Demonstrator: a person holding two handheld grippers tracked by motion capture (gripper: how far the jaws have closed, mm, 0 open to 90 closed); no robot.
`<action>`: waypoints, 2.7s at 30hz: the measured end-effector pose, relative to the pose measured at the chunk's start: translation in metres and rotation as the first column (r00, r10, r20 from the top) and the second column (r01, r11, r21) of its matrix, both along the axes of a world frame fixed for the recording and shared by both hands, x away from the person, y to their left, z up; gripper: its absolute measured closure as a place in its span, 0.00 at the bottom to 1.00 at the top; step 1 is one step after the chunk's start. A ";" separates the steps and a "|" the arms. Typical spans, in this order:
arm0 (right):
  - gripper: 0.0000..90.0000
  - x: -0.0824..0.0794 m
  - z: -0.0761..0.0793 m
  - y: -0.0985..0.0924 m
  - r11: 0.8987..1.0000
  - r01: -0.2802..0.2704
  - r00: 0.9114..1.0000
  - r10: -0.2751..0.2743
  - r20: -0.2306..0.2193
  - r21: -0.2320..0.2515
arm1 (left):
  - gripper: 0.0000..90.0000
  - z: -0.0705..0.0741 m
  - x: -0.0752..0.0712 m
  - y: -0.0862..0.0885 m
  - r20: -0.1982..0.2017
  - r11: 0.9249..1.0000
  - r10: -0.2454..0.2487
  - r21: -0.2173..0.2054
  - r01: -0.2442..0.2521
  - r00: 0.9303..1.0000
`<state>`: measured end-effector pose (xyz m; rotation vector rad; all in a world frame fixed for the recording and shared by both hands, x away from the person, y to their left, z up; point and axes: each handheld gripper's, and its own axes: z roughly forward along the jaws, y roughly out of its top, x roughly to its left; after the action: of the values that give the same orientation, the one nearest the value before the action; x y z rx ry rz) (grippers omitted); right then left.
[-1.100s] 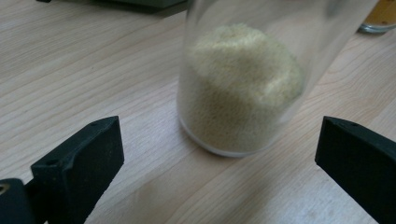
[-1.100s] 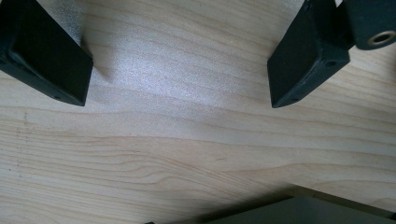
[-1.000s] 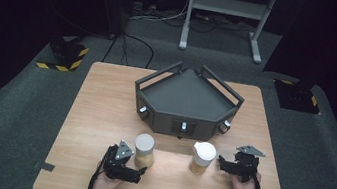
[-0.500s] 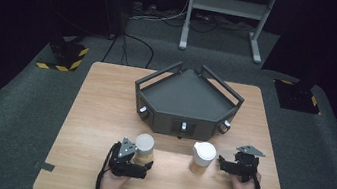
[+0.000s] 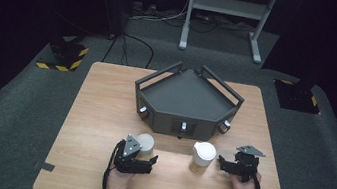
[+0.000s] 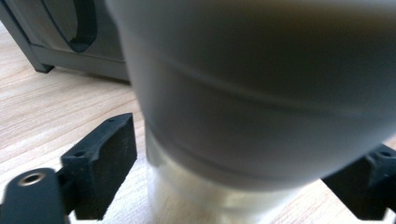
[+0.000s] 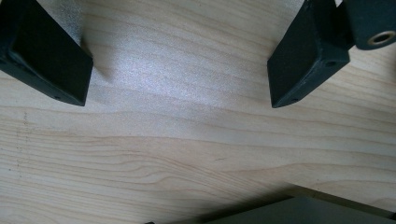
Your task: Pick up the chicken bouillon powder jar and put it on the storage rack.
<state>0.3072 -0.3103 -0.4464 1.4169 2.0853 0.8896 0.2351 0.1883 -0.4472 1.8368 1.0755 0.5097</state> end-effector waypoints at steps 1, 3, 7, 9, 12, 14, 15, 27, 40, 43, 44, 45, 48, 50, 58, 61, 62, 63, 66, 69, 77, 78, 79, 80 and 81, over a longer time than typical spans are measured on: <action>0.07 0.000 0.000 0.000 1.000 0.000 1.000 0.000 0.001 -0.001 | 0.15 0.000 0.000 -0.001 0.002 1.000 0.003 -0.001 -0.003 1.000; 0.07 0.000 0.000 0.000 1.000 0.000 1.000 0.000 0.001 -0.001 | 0.17 -0.001 0.001 -0.001 0.003 1.000 0.008 -0.006 -0.008 1.000; 0.07 0.000 0.000 0.000 1.000 0.000 1.000 0.000 0.000 0.000 | 0.20 -0.004 0.001 -0.001 0.001 0.999 0.021 -0.024 -0.021 1.000; 0.07 0.000 0.000 0.000 1.000 0.000 1.000 0.000 0.000 0.000 | 0.22 -0.006 0.000 0.001 0.007 0.999 0.030 -0.043 -0.029 1.000; 0.07 0.000 0.000 0.000 1.000 0.000 1.000 0.000 0.000 0.000 | 0.25 -0.008 0.000 0.001 0.009 0.998 0.034 -0.051 -0.034 0.999; 0.07 0.000 0.000 0.000 1.000 0.000 1.000 0.000 0.000 0.000 | 0.27 -0.009 0.000 0.001 0.010 0.998 0.034 -0.054 -0.034 0.999; 0.07 0.000 0.000 0.000 1.000 0.000 1.000 0.000 0.000 0.000 | 0.27 -0.009 0.000 0.001 0.008 0.998 0.035 -0.057 -0.035 0.999; 0.07 0.000 0.000 0.000 1.000 -0.001 1.000 0.001 0.001 -0.001 | 0.32 -0.007 0.004 -0.003 0.000 0.999 0.028 -0.030 -0.028 1.000; 0.07 0.000 0.000 0.000 1.000 -0.001 1.000 0.001 0.001 -0.001 | 0.35 -0.004 0.001 -0.005 0.010 0.999 0.033 -0.012 -0.033 0.999; 0.07 0.000 0.000 0.000 1.000 0.000 1.000 0.000 0.001 -0.001 | 0.35 -0.003 0.003 -0.002 -0.002 0.999 0.030 -0.021 -0.030 1.000; 0.07 0.000 0.000 0.000 1.000 -0.001 1.000 0.001 0.001 -0.001 | 0.35 -0.001 0.004 -0.002 -0.008 0.999 0.030 -0.021 -0.030 1.000; 0.07 0.000 0.000 0.000 1.000 0.000 1.000 0.000 0.000 0.000 | 0.35 -0.001 0.004 -0.002 -0.010 0.999 0.029 -0.019 -0.029 1.000; 0.07 0.000 0.000 0.000 1.000 -0.001 1.000 0.001 0.001 -0.001 | 0.35 0.002 0.005 -0.002 -0.014 1.000 0.026 -0.008 -0.026 1.000; 0.07 0.000 0.000 0.000 1.000 -0.001 1.000 0.001 0.001 -0.001 | 0.35 0.003 0.006 -0.003 -0.021 1.000 0.028 -0.007 -0.029 0.999; 0.07 0.000 0.000 0.000 1.000 -0.001 1.000 0.001 0.001 -0.001 | 0.35 0.012 0.010 -0.008 -0.034 1.000 0.024 0.017 -0.023 0.999; 0.07 0.000 0.000 0.000 1.000 -0.001 1.000 0.001 0.001 -0.001 | 0.36 0.016 0.012 -0.009 -0.039 1.000 0.018 0.015 -0.018 0.999; 0.07 0.000 0.000 0.000 1.000 -0.001 1.000 0.001 0.001 -0.001 | 0.36 0.018 0.014 -0.009 -0.042 1.000 0.015 0.013 -0.014 0.999; 0.07 0.000 0.000 0.000 1.000 -0.001 1.000 0.001 0.001 0.000 | 0.36 0.020 0.016 -0.010 -0.046 1.000 0.011 0.014 -0.010 0.999; 0.07 0.000 0.000 0.000 1.000 -0.001 1.000 0.001 0.001 -0.001 | 0.36 0.028 0.020 -0.012 -0.056 1.000 -0.001 0.025 0.002 0.998; 0.07 0.000 0.000 0.000 1.000 -0.001 1.000 0.001 0.001 -0.001 | 0.36 0.037 0.023 -0.014 -0.060 0.999 -0.010 0.040 0.012 0.998; 0.07 0.000 0.000 0.000 1.000 -0.001 1.000 0.001 0.001 0.000 | 0.36 0.058 0.035 -0.015 -0.075 0.999 -0.016 0.043 0.019 0.997; 0.07 0.000 0.000 0.000 1.000 0.000 1.000 0.000 0.000 0.000 | 0.36 0.062 0.036 -0.015 -0.077 0.999 -0.018 0.045 0.022 0.997; 0.07 0.000 0.000 0.000 1.000 0.000 1.000 0.000 0.000 0.000 | 0.36 0.065 0.037 -0.015 -0.078 0.999 -0.019 0.048 0.023 0.997; 0.07 0.000 0.000 0.000 1.000 0.000 1.000 0.000 0.000 0.000 | 0.36 0.069 0.038 -0.016 -0.078 0.998 -0.022 0.055 0.026 0.997; 0.07 0.000 0.000 0.000 1.000 0.000 1.000 0.000 0.000 0.000 | 0.36 0.072 0.038 -0.016 -0.078 0.998 -0.023 0.057 0.028 0.997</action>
<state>0.3072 -0.3104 -0.4465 1.4165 2.0854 0.8902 0.2735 0.1724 -0.3755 1.9330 1.0976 0.4622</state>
